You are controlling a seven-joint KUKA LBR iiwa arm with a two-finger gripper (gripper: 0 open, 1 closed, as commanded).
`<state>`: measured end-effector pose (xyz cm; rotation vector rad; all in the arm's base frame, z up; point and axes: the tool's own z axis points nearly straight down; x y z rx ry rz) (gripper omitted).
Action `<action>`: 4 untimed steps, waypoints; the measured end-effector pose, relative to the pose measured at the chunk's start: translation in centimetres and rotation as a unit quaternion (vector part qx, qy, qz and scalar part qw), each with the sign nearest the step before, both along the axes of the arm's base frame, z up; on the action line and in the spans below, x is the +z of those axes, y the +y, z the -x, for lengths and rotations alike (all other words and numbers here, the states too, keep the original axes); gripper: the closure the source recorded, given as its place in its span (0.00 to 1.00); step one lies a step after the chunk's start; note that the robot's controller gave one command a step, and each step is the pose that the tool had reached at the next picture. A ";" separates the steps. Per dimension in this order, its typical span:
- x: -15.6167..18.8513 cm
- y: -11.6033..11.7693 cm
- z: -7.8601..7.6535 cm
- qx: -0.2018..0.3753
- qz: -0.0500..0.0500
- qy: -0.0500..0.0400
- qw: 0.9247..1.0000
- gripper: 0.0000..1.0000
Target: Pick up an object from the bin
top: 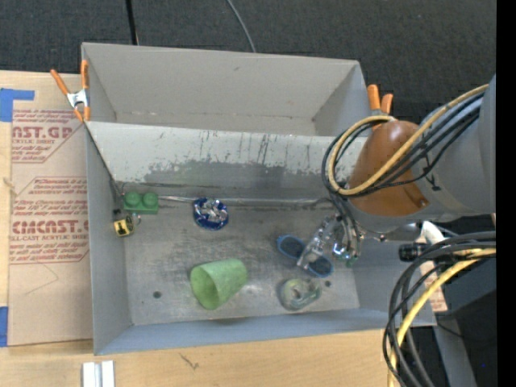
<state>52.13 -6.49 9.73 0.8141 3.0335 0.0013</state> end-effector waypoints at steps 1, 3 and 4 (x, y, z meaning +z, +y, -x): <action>0.3 0.0 0.0 0.000 0.000 0.000 1.000 1.00; 6.1 0.1 -0.1 0.001 0.000 -0.002 1.000 1.00; 9.5 0.2 -0.3 0.002 0.000 -0.002 1.000 1.00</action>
Offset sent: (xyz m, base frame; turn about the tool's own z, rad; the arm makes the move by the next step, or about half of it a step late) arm 0.0000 -0.0001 0.0041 0.0000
